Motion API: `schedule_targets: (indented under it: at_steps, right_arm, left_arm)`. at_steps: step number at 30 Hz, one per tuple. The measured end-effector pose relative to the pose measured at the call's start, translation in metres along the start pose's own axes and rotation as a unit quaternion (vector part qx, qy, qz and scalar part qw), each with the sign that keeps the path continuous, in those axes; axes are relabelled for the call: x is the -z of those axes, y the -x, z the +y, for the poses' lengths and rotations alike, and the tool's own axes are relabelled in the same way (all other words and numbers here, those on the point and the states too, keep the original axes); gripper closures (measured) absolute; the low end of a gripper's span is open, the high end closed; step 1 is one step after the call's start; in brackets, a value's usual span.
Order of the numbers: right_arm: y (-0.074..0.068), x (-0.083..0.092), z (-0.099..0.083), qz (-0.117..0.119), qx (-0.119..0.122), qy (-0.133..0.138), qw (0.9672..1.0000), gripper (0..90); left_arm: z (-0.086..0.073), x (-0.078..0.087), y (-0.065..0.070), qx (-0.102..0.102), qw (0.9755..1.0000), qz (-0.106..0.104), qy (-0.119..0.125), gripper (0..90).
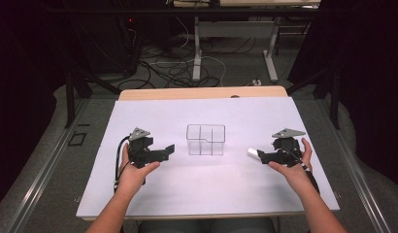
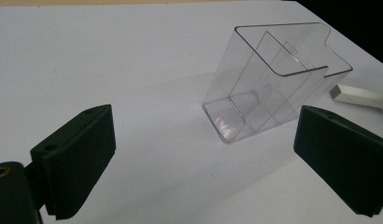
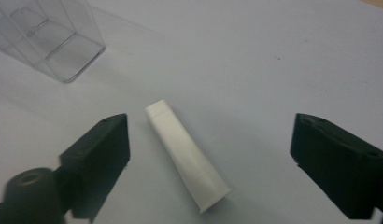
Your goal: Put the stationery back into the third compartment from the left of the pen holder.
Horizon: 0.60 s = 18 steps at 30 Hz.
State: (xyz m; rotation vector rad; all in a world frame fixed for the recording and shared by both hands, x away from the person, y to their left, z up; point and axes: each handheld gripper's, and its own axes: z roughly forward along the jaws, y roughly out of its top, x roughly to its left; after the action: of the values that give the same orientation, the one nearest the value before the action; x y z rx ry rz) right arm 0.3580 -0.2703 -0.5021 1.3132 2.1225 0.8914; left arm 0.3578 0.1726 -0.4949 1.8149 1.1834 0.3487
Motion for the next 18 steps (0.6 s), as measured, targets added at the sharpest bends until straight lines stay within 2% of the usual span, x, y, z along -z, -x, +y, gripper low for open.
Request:
schedule_targets:
  at_steps: [1,2,3,5,6,7,10,11,15,16,17,18]
  right_arm:
    - [0.0,0.001,0.002,0.002,0.005,-0.004,1.0,18.0]
    - [0.001,0.001,0.003,0.008,0.023,-0.007,0.9997,21.3]
    - [0.001,0.002,0.004,0.011,0.03,-0.01,0.9994,25.1]
    - [0.002,0.002,0.007,0.025,0.046,-0.016,0.9985,28.2]
    - [0.002,0.0,0.01,0.045,0.074,-0.036,0.9956,37.2]
    - [0.002,0.0,0.01,0.045,0.074,-0.036,0.9956,37.2]
    - [0.002,-0.004,0.012,0.059,0.115,-0.063,0.9897,40.4]
    - [0.002,-0.005,0.013,0.052,0.129,-0.071,0.9877,41.0]
    - [0.002,-0.01,0.02,0.051,0.175,-0.098,0.9785,43.8]
    - [0.002,-0.013,0.021,0.057,0.182,-0.103,0.9762,43.8]
    - [0.003,-0.016,0.021,0.066,0.184,-0.102,0.9753,43.8]
    - [0.004,-0.016,0.023,0.062,0.198,-0.122,0.9707,43.7]
  left_arm:
    - [-0.001,0.001,0.001,-0.006,1.0,-0.003,-0.003,6.0]
    - [-0.002,0.002,0.002,-0.005,1.0,-0.002,-0.001,6.0]
    - [-0.003,0.004,0.001,-0.014,0.9999,-0.002,-0.002,6.0]
    - [-0.004,0.006,0.002,-0.012,0.9999,-0.004,0.002,6.0]
    - [-0.006,0.006,0.002,-0.012,0.9999,-0.004,0.009,6.2]
    - [-0.006,0.007,0.002,-0.014,0.9999,-0.007,0.005,6.2]
    - [-0.007,0.008,0.003,-0.02,0.9997,-0.006,0.008,7.2]
    - [-0.007,0.008,0.004,-0.028,0.9995,-0.002,0.01,7.6]
    - [-0.009,0.008,0.004,-0.035,0.9993,0.007,0.013,7.7]
    - [-0.009,0.007,0.004,-0.035,0.9993,0.006,0.012,7.7]
    - [-0.011,0.006,0.004,-0.032,0.9993,0.01,0.015,7.7]
    - [-0.011,0.007,0.002,-0.038,0.9992,0.011,0.009,7.7]
